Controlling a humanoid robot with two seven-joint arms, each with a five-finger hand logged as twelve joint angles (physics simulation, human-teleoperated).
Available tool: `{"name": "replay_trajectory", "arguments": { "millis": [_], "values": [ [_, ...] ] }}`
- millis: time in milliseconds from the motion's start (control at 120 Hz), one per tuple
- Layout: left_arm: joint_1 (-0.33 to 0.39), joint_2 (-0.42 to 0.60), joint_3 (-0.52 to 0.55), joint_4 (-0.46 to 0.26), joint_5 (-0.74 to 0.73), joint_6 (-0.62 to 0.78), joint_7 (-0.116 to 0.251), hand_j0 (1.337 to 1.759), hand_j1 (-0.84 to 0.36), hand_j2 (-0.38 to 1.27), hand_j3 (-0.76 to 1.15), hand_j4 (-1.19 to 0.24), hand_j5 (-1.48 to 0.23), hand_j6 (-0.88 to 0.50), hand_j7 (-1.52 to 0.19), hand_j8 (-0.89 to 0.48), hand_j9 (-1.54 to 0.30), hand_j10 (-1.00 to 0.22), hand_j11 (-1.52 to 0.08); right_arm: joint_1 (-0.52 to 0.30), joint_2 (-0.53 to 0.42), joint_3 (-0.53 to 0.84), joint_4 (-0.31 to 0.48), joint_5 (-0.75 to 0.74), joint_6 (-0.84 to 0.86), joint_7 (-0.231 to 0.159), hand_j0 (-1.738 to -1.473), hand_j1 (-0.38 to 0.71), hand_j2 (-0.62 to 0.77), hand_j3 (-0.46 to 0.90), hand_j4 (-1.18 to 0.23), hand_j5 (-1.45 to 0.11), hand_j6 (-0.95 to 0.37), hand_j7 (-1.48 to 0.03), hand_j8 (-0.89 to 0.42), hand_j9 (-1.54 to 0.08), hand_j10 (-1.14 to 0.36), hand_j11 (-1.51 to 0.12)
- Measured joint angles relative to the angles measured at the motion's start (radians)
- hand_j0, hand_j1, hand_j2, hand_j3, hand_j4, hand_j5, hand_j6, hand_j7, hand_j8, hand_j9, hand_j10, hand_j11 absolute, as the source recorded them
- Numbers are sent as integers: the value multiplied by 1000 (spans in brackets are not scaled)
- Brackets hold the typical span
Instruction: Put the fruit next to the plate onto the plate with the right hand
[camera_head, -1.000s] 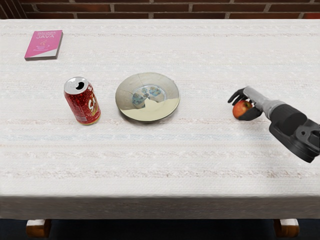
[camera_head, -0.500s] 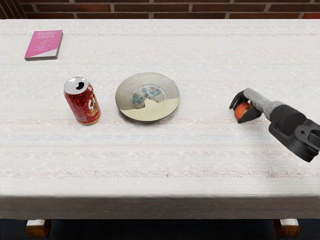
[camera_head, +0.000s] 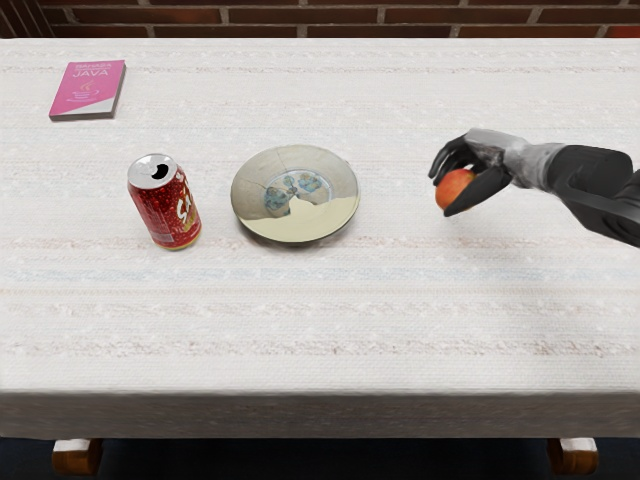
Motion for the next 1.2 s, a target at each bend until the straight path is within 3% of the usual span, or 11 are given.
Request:
{"name": "replay_trajectory", "arguments": {
  "millis": [217,467,700,1058,1200],
  "values": [
    [0,0,0,0,0,0,0,1658,53,50,0,-248,-321,-248,-321,-248,-321,-248,-321,145,59,18,-1,95,121,-30,-1651,228,139,0,-707,-991,-616,-949,-385,-977,-458,-980],
    [0,0,0,0,0,0,0,1658,53,50,0,-248,-321,-248,-321,-248,-321,-248,-321,249,331,-10,-138,80,139,-87,-1651,228,137,0,-704,-1001,-612,-951,-376,-983,-451,-974],
    [0,0,0,0,-1,0,0,1658,53,50,0,-248,-321,-248,-321,-248,-321,-247,-321,270,526,-57,-289,24,139,-91,-1652,238,148,0,-699,-1013,-604,-952,-367,-985,-455,-967],
    [0,0,0,0,0,0,0,1658,53,50,0,-247,-321,-247,-321,-247,-321,-247,-321,269,623,-89,-412,-41,136,-68,-1650,262,182,0,-706,-981,-596,-944,-372,-958,-439,-962],
    [0,0,0,0,0,0,0,1658,53,50,0,-247,-321,-247,-321,-247,-321,-247,-321,268,632,-89,-428,-47,131,-66,-1653,228,126,0,-618,-841,-573,-820,-424,-827,-464,-832]
  ]
}}
